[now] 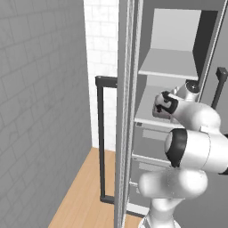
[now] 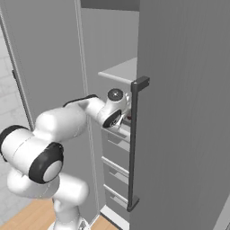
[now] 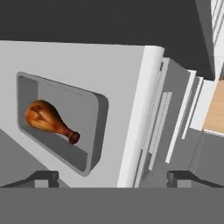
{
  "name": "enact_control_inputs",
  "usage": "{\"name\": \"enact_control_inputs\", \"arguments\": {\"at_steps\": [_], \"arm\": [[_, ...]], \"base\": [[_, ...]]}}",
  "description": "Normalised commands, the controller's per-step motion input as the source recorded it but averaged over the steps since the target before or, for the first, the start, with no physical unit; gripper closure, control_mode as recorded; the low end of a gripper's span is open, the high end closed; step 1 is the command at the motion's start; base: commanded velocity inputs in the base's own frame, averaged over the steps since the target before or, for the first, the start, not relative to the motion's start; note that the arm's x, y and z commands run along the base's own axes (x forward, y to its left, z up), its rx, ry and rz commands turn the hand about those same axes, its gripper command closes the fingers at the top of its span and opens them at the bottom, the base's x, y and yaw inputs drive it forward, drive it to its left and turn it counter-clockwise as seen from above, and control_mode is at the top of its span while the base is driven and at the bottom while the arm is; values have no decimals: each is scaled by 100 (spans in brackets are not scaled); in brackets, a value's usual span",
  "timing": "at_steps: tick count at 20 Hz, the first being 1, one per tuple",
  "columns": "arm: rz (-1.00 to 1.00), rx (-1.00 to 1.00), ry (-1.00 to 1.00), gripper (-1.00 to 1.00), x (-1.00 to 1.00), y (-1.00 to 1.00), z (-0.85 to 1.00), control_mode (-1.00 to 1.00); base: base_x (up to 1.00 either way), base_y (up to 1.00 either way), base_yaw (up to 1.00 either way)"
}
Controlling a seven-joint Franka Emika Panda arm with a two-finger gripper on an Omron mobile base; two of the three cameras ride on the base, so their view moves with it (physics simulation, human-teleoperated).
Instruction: Take the meat container that has the chicken drumstick and place it on the second highest rack of the freezer. Then take the vegetable container that has the broccoli and cucumber and place it on the highest rack of the freezer.
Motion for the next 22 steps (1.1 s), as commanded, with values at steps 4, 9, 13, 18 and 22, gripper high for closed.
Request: {"name": "enact_control_inputs", "arguments": {"at_steps": [4, 9, 13, 18, 22], "arm": [[0, -7, 0, -100, -95, 13, 38, -100], [0, -4, 0, -100, -100, 18, 39, -100], [1, 0, 0, -100, -95, 33, 63, -100], [0, 0, 3, -100, -74, 39, 75, -100], [0, 0, 3, -100, -76, 18, 61, -100]], "base": [[0, 0, 0], [0, 0, 0], [0, 0, 0], [0, 0, 0], [0, 0, 0]]}}
